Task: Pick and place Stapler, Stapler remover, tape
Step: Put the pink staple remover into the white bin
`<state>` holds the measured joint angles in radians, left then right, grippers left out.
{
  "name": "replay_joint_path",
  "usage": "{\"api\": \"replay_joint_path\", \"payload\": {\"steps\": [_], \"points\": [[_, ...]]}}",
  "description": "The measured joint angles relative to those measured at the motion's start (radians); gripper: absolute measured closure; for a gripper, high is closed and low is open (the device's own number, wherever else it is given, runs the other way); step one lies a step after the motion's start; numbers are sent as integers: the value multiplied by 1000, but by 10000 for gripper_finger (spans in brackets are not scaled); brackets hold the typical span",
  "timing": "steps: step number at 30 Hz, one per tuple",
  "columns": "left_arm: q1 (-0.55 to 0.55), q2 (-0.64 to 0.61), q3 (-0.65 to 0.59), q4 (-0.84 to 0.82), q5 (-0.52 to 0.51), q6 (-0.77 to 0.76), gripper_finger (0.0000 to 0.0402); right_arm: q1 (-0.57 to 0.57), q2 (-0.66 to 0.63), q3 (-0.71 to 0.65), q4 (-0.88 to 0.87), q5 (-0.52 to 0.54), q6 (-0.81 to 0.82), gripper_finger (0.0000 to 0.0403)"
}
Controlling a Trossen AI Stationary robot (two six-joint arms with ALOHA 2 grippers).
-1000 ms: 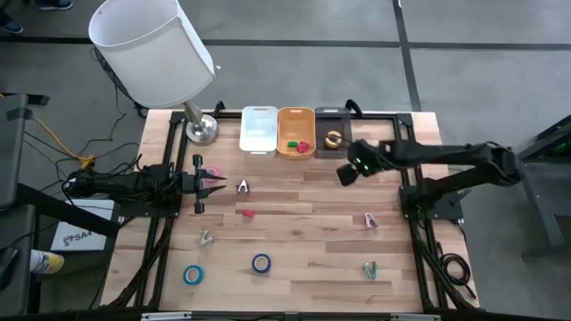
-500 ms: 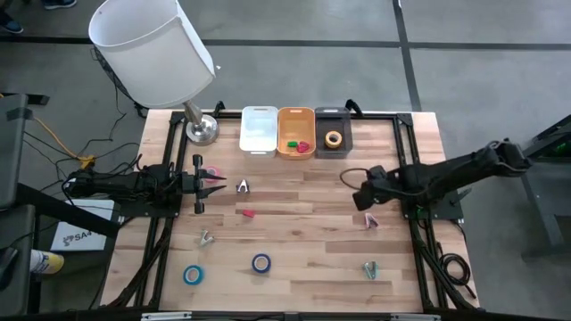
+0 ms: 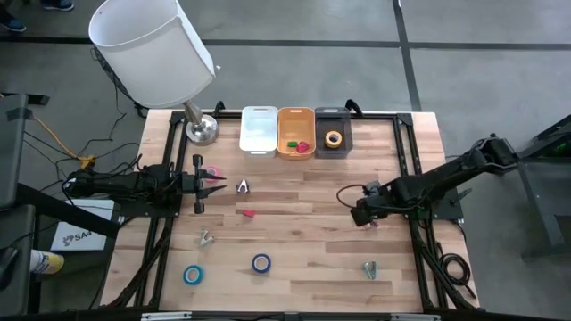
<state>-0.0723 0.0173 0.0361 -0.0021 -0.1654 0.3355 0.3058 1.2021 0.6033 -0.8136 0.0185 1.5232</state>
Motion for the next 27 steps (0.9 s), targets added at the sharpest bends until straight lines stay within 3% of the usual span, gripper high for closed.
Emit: {"api": "replay_joint_path", "payload": {"steps": [17, 27], "points": [[0, 0, 0, 0, 0, 0, 305, 38, 128, 1, 76, -105, 43, 146], [0, 0, 0, 0, 0, 0, 305, 35, 134, 1, 80, -103, 49, 161]]}}
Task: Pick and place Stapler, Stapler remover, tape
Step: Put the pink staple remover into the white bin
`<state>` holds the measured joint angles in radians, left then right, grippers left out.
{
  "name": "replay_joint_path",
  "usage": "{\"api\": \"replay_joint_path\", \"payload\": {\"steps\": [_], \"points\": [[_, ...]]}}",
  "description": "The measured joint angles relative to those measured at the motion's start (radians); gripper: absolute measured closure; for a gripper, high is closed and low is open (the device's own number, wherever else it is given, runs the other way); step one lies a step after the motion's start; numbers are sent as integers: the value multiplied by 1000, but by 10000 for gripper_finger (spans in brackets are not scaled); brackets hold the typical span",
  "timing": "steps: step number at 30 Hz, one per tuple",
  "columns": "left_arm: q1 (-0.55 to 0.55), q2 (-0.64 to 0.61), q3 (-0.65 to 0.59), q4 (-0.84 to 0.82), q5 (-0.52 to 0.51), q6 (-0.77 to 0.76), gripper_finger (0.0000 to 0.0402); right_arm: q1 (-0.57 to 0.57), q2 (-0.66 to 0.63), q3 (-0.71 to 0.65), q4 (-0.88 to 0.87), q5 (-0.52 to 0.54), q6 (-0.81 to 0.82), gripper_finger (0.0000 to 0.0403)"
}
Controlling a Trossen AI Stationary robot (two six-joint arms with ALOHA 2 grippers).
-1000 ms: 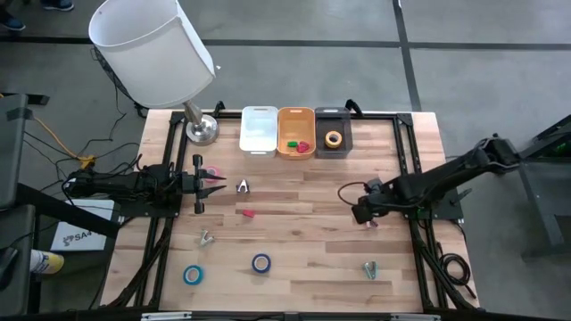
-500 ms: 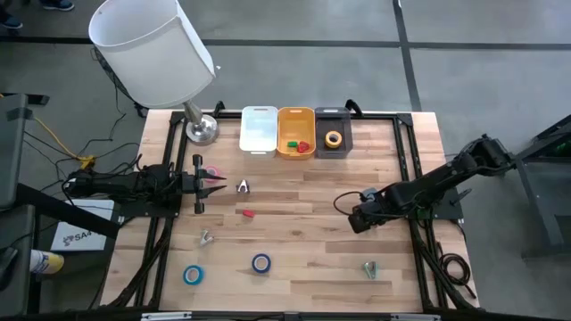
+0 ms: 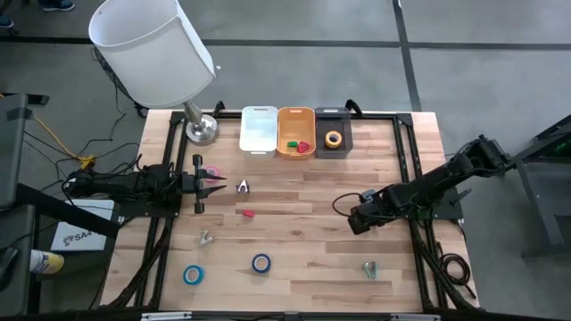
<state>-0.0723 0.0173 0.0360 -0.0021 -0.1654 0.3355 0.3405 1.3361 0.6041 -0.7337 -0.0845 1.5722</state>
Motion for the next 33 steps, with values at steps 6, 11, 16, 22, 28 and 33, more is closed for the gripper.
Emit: {"api": "replay_joint_path", "payload": {"steps": [6, 11, 16, 22, 28, 33], "points": [[0, 0, 0, 0, 0, 0, 305, 0, 0, 0, 0, 13, 21, 184], [0, 0, 0, 0, 0, 0, 305, 0, 0, 0, 0, -1, 22, 201], [0, 0, 0, 0, 0, 0, 305, 1, 0, 0, 0, -22, 21, 213], [0, 0, 0, 0, 0, 0, 305, 1, 0, 0, 0, -36, 3, 231], [0, 0, 0, 0, 0, 0, 305, 1, 0, 0, 2, -42, -32, 262], [0, 0, 0, 0, 0, 0, 305, 1, 0, 0, 3, -43, -63, 286]]}}
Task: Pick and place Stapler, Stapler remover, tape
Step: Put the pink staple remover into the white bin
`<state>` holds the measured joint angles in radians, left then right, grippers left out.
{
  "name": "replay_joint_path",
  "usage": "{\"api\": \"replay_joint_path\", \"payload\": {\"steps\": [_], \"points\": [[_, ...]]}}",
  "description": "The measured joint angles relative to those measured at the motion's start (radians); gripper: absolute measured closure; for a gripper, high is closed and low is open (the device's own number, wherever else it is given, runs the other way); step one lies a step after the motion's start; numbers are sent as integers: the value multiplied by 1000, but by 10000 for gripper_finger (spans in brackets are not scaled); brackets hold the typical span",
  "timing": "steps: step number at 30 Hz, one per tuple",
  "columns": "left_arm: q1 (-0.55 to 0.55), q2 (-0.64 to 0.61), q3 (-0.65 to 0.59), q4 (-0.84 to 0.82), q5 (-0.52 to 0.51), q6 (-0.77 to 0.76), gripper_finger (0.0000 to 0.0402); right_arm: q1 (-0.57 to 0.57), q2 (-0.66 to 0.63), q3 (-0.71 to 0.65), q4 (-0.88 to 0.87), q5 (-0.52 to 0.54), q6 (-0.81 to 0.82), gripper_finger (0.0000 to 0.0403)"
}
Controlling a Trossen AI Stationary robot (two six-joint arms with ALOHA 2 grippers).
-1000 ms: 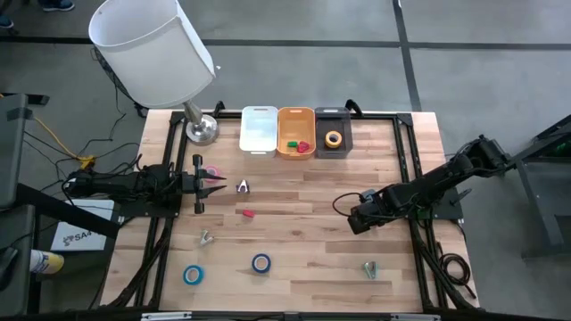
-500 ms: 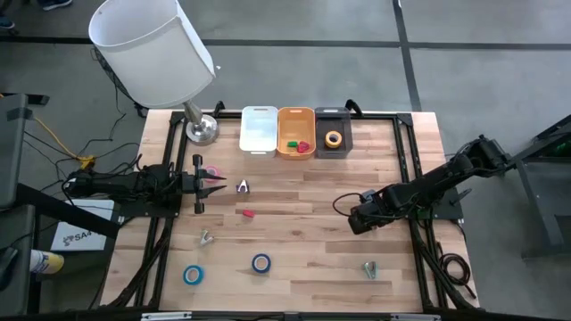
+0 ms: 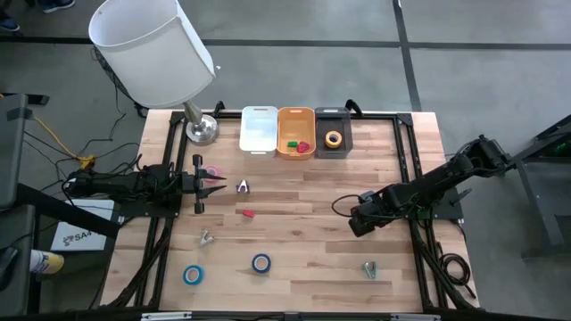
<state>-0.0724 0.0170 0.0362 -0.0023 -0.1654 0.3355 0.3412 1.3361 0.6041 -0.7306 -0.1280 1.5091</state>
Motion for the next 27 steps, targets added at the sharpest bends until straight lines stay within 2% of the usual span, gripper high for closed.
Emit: {"api": "replay_joint_path", "payload": {"steps": [8, 12, 18, 27], "points": [[0, 0, 0, 0, 0, 0, 305, 0, -1, 0, 14, 11, -62, 306], [0, 0, 0, 0, 0, 0, 305, 0, -3, 0, 52, 39, -168, 308], [0, 0, 0, 0, 0, 0, 305, -17, -3, 0, 177, 107, -473, 310], [0, 0, 0, 0, 0, 0, 305, -118, -3, 0, 328, 160, -943, 310]]}}
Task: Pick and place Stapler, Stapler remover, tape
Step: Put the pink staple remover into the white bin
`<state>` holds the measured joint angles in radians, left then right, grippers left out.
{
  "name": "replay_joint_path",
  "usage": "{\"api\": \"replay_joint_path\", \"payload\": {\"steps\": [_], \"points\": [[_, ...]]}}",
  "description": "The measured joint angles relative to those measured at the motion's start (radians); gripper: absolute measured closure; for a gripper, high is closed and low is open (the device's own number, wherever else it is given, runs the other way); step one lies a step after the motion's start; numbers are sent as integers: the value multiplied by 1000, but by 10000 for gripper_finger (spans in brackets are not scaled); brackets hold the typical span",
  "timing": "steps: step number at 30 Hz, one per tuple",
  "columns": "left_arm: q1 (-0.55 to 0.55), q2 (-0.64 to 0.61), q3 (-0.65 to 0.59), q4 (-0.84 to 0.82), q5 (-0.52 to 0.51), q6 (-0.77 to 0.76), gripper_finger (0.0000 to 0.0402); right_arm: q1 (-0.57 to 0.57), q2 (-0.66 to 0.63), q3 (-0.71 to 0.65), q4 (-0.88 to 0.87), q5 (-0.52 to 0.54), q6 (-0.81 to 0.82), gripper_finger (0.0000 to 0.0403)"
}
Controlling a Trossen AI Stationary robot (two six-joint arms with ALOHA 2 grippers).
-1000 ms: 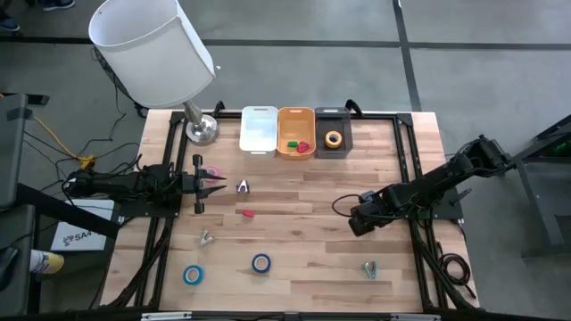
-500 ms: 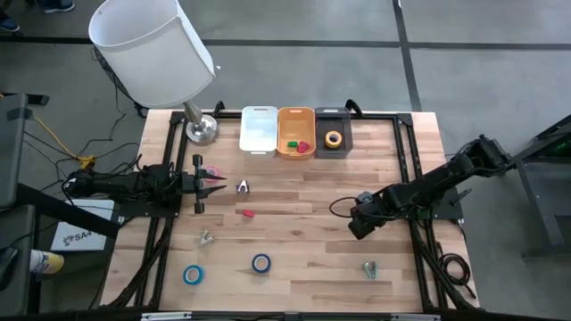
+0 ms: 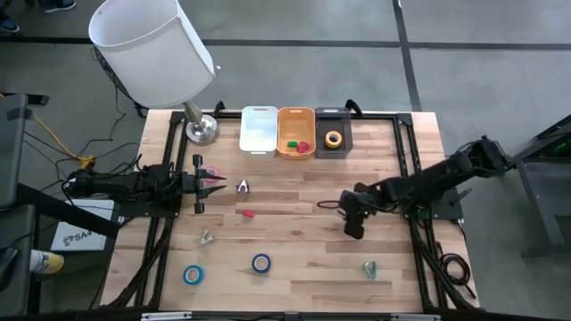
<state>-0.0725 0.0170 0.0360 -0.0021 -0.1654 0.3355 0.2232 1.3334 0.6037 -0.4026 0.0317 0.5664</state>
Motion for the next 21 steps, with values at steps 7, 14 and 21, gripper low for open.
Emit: {"api": "replay_joint_path", "payload": {"steps": [7, 14, 21], "points": [[0, 0, 0, 0, 0, 0, 305, -83, 0, 51, 8, 48, -345, 311], [0, 0, 0, 0, -1, 162, 305, -164, 1, 195, -34, 187, -620, 312], [0, 0, 0, 9, -37, 237, 305, -252, 1, 335, -38, 287, -795, 312]]}}
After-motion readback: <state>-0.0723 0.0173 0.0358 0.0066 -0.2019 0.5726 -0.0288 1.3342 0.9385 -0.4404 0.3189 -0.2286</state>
